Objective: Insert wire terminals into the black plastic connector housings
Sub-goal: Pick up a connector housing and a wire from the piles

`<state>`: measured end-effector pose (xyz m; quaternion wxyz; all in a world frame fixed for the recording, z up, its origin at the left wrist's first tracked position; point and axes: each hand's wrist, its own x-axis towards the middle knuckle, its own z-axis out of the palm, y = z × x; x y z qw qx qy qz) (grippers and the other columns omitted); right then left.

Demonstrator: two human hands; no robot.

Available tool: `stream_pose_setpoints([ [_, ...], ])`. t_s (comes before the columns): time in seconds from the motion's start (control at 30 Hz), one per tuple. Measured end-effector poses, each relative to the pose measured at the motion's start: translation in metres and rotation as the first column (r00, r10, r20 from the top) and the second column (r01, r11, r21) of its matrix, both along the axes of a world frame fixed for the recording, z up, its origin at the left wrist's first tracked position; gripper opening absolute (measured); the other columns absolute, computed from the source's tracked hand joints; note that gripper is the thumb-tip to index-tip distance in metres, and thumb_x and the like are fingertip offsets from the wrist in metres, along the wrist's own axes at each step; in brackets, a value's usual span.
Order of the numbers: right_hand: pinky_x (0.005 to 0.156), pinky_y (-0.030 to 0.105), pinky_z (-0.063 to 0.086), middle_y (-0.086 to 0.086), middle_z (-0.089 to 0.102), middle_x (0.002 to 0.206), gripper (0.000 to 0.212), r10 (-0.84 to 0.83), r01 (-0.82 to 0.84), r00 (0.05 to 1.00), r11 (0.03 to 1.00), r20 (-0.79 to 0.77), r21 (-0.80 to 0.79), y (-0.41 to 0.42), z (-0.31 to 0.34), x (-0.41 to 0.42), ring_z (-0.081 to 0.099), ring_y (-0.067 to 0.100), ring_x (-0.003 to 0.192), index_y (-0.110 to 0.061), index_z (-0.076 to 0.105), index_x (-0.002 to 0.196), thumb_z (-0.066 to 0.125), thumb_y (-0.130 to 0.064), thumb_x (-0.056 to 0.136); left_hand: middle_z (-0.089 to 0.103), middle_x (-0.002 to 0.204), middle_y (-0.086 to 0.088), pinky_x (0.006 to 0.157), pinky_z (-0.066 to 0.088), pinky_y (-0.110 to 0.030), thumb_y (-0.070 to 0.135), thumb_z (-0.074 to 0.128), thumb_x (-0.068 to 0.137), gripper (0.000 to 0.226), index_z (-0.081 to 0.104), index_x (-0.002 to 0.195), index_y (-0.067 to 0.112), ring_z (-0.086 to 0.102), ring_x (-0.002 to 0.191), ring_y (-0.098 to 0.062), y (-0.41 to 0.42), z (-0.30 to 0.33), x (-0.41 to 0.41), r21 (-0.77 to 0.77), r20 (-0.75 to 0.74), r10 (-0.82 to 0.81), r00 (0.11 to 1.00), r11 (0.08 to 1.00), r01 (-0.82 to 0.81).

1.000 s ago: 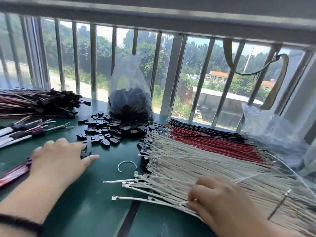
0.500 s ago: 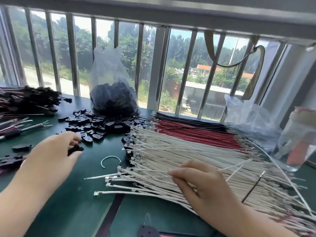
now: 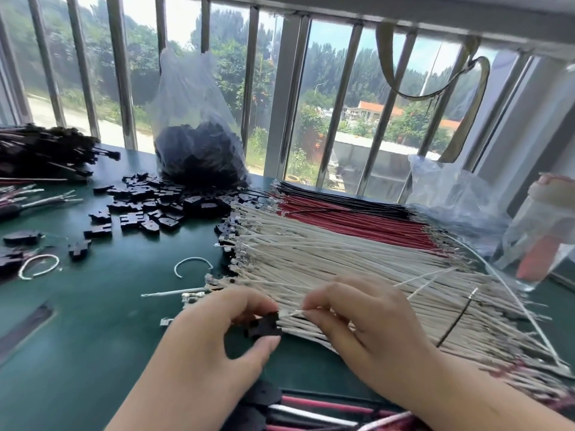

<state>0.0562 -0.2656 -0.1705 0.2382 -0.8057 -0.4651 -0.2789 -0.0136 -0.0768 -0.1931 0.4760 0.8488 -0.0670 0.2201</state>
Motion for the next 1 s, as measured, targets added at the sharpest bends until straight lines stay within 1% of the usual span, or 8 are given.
stream_pose_setpoints([
  [0.1, 0.062, 0.022, 0.045, -0.019, 0.061, 0.079, 0.004, -0.002, 0.001, 1.000, 0.999, -0.016, -0.032, 0.000, -0.001, 0.001, 0.051, -0.004, 0.070, -0.032, 0.059, 0.089, 0.055, -0.033, 0.090, 0.071, 0.085, 0.015, 0.075, 0.054, -0.039, 0.049, 0.067, 0.051, 0.041, 0.065, 0.092, 0.047, 0.066, 0.075, -0.017, 0.003, -0.005, 0.002, -0.106, -0.012, -0.027, 1.000, 0.994, 0.026],
  [0.23, 0.064, 0.021, 0.046, -0.020, 0.062, 0.080, 0.004, 0.013, -0.014, 1.000, 0.999, -0.024, -0.037, 0.000, -0.001, 0.001, 0.052, -0.006, 0.072, -0.033, 0.058, 0.088, 0.054, -0.033, 0.091, 0.070, 0.092, 0.007, 0.069, 0.053, -0.043, 0.042, 0.063, 0.052, 0.035, 0.071, 0.086, 0.040, 0.063, 0.077, -0.032, 0.005, -0.006, 0.003, -0.192, 0.058, -0.059, 0.997, 0.979, 0.069],
  [0.47, 0.064, 0.020, 0.046, -0.020, 0.061, 0.080, 0.002, 0.036, -0.037, 0.998, 0.999, -0.054, -0.022, 0.003, -0.001, -0.003, 0.048, -0.011, 0.072, -0.034, 0.057, 0.089, 0.056, -0.033, 0.089, 0.070, 0.090, 0.010, 0.077, 0.051, -0.019, 0.045, 0.070, 0.055, 0.036, 0.071, 0.091, 0.048, 0.067, 0.083, -0.010, 0.000, 0.007, -0.005, -0.257, 0.075, -0.132, 0.988, 0.955, 0.147],
  [0.6, 0.065, 0.020, 0.046, -0.021, 0.061, 0.081, 0.002, 0.048, -0.048, 0.996, 0.999, -0.078, -0.008, 0.003, -0.002, -0.004, 0.049, -0.010, 0.073, -0.034, 0.058, 0.090, 0.056, -0.032, 0.089, 0.071, 0.080, 0.006, 0.062, 0.050, -0.011, 0.043, 0.093, 0.038, 0.052, 0.071, 0.085, 0.046, 0.067, 0.066, -0.012, -0.002, 0.006, -0.006, -0.346, 0.023, -0.033, 0.999, 0.938, 0.039],
  [0.7, 0.065, 0.022, 0.048, -0.024, 0.058, 0.080, 0.003, 0.042, -0.037, 0.995, 0.998, -0.085, 0.056, 0.000, 0.000, -0.003, 0.053, -0.008, 0.074, -0.032, 0.061, 0.090, 0.058, -0.032, 0.088, 0.068, 0.087, 0.015, 0.069, 0.055, -0.026, 0.059, 0.080, 0.038, 0.043, 0.071, 0.078, 0.048, 0.066, 0.071, -0.015, 0.000, 0.007, -0.005, -0.229, 0.036, 0.077, 0.996, 0.971, -0.067],
  [0.83, 0.064, 0.028, 0.049, -0.022, 0.062, 0.079, 0.004, 0.064, -0.060, 0.996, 0.996, -0.056, 0.070, -0.002, 0.002, -0.004, 0.057, 0.001, 0.073, -0.026, 0.066, 0.085, 0.063, -0.027, 0.086, 0.058, 0.101, 0.033, 0.077, 0.035, 0.005, 0.047, 0.084, 0.048, 0.030, 0.072, 0.075, 0.043, 0.054, 0.092, 0.013, -0.004, 0.005, -0.002, 0.000, 0.080, 0.154, 0.985, 0.988, -0.154],
  [0.9, 0.064, 0.031, 0.049, -0.018, 0.066, 0.079, 0.004, 0.063, -0.062, 0.997, 0.997, -0.038, 0.042, -0.002, 0.002, -0.005, 0.059, 0.006, 0.073, -0.024, 0.069, 0.082, 0.066, -0.026, 0.085, 0.056, 0.102, 0.033, 0.076, 0.031, 0.007, 0.036, 0.085, 0.050, 0.031, 0.072, 0.078, 0.039, 0.050, 0.092, 0.017, -0.006, 0.006, -0.002, 0.032, 0.080, 0.162, 0.984, 0.986, -0.165],
  [1.0, 0.064, 0.031, 0.049, -0.017, 0.066, 0.078, 0.006, 0.052, -0.051, 0.998, 0.998, -0.036, 0.024, -0.002, 0.001, -0.005, 0.059, 0.006, 0.074, -0.025, 0.069, 0.080, 0.066, -0.028, 0.084, 0.058, 0.097, 0.032, 0.074, 0.031, 0.006, 0.050, 0.077, 0.043, 0.033, 0.071, 0.074, 0.041, 0.052, 0.090, 0.015, -0.007, 0.009, -0.003, 0.003, 0.044, 0.122, 0.992, 0.993, -0.122],
])
